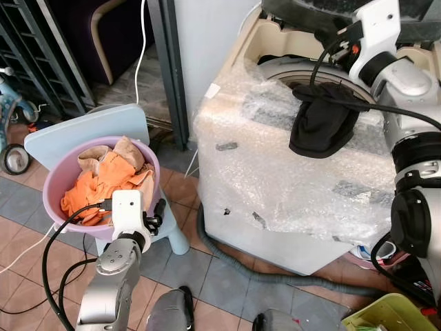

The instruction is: Clothes washing

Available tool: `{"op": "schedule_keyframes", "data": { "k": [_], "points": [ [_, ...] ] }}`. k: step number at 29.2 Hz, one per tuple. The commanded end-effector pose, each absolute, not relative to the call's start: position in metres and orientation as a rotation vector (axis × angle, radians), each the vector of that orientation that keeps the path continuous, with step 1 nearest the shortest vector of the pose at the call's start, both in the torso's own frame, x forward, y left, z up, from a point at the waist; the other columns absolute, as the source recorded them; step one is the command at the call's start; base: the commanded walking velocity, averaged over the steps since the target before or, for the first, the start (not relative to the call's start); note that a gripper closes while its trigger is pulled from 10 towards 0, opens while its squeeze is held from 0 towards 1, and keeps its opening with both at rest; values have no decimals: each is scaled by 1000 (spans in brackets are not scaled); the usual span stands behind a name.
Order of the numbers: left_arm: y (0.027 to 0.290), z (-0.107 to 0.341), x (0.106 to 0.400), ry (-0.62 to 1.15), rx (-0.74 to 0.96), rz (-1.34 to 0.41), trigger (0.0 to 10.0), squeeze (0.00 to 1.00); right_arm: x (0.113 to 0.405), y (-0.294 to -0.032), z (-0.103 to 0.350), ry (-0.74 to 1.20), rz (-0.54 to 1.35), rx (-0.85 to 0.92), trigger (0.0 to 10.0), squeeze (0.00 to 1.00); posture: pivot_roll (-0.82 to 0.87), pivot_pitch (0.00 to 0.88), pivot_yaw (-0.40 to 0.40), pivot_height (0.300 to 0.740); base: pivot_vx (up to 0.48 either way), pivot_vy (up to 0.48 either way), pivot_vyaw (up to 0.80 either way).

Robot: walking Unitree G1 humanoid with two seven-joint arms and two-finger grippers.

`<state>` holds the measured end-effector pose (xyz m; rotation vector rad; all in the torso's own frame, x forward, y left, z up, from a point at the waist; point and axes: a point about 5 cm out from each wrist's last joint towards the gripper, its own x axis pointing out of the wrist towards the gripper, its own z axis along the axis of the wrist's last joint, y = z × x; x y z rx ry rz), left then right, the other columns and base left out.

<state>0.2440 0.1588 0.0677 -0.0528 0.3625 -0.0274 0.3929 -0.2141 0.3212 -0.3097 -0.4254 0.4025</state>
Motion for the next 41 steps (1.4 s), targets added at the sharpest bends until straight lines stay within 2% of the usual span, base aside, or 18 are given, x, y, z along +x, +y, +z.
{"op": "schedule_keyframes", "data": {
  "k": [1,7,10,12,13,16,19,21,23,24,25,27,31,34,38,39,40,41],
  "points": [
    [159,65,244,374,-38,-27,10000,0,387,-220,314,-409,455,-261,10000,1000,-43,82,18,740,0,0,0],
    [159,65,244,372,-39,-29,10000,0,359,-218,297,-360,677,-202,10000,1000,-47,74,23,740,0,0,0],
    [160,65,245,372,-38,-33,10000,0,339,-220,275,-227,814,-252,10000,1000,-56,75,25,740,0,0,0],
    [159,64,247,376,-42,-40,10000,0,325,-227,248,-67,913,-307,10000,1000,-65,74,28,740,0,0,0],
    [159,64,247,376,-42,-40,10000,0,325,-227,248,-67,913,-307,10000,1000,-65,74,28,740,0,0,0],
    [157,64,249,376,-43,-47,10000,0,321,-235,221,99,932,-352,10000,1000,-62,71,29,740,0,0,0],
    [157,64,249,373,-43,-46,10000,0,326,-242,206,187,859,-393,10000,1000,-57,70,28,740,0,0,0],
    [158,64,249,370,-41,-40,10000,0,335,-250,200,210,740,-429,10000,1000,-49,65,21,740,0,0,0],
    [159,64,248,371,-42,-29,10000,0,350,-262,210,159,522,-488,10000,1000,-46,64,20,740,0,0,0],
    [159,64,248,371,-42,-29,10000,0,350,-262,210,159,522,-488,10000,1000,-46,64,20,740,0,0,0],
    [159,64,248,371,-42,-27,10000,0,355,-267,216,136,441,-490,10000,1000,-45,64,17,740,0,0,0],
    [159,63,248,371,-43,-23,10000,0,366,-273,262,-117,234,-437,10000,1000,-47,64,17,740,0,0,0],
    [159,63,248,371,-43,-24,10000,0,366,-270,277,-208,227,-399,10000,1000,-50,65,17,740,0,0,0],
    [159,63,249,373,-46,-31,10000,0,359,-247,288,-305,384,-288,10000,1000,-57,67,21,740,0,0,0],
    [158,64,250,369,-53,-36,10000,0,354,-232,282,-298,493,-201,10000,1000,-60,69,22,740,0,0,0],
    [157,64,250,368,-56,-37,10000,0,351,-223,279,-297,536,-184,10000,0,-62,69,23,740,0,0,0],
    [157,65,251,360,-70,-28,10000,0,349,-208,272,-292,553,-153,10000,0,-65,70,26,740,0,0,0],
    [157,66,252,357,-73,-24,10000,0,349,-204,270,-288,553,-144,10000,0,-66,70,26,740,0,0,0]
  ]
}}
